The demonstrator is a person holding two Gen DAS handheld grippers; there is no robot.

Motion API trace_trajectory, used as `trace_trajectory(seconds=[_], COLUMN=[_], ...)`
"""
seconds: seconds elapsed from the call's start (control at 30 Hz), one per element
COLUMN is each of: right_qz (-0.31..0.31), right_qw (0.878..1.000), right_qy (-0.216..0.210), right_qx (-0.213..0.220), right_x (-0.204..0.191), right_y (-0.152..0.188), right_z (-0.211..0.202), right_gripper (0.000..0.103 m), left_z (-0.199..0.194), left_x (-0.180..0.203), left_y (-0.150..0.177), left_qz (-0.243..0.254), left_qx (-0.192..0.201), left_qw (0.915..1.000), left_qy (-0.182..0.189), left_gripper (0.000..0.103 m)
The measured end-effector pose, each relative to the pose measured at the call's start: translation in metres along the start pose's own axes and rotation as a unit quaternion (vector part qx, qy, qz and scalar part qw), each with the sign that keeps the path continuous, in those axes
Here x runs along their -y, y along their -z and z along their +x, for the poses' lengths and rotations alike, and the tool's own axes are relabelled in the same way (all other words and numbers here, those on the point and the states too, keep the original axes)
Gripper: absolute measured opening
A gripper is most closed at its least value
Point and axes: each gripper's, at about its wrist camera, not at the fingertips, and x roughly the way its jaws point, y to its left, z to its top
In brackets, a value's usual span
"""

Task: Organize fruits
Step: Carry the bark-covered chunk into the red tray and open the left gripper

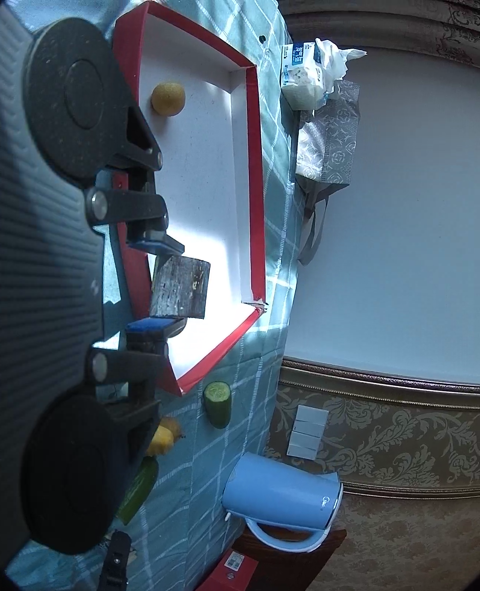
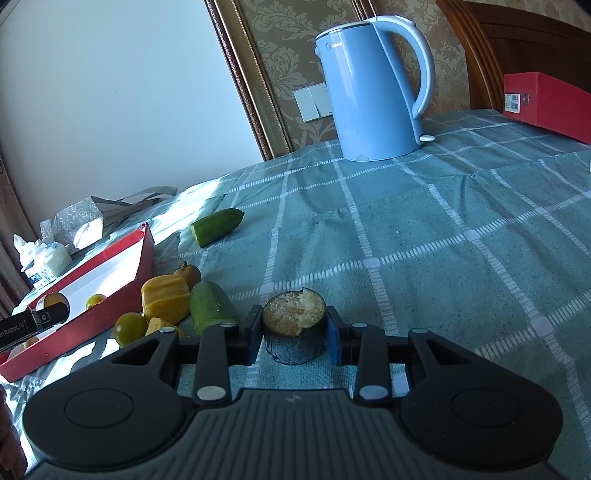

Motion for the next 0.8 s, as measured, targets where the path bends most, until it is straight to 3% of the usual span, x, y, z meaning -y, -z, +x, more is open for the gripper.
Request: trace_trajectory(seconds=[0.3, 0.8], right_qz=[-0.003, -0.011], right_qw=[1.000, 1.000], right_qy=[-0.002, 0.002], right_qx=[-0.001, -0.006], right_x=[-0.001, -0.003], right_y=[0.000, 0.000], right_z=[0.000, 0.001], right_gripper=[0.034, 0.034], left_z=[0.017, 0.042], left_x=[-0.034, -0.043], left_y=[-0.009, -0.008], left_qz=[-0.038, -0.031], left_qx=[-0.020, -0.067], left_qw=[0.9982, 0.9931], left_qy=[-0.043, -0.092], left_gripper=[0.031, 0.031])
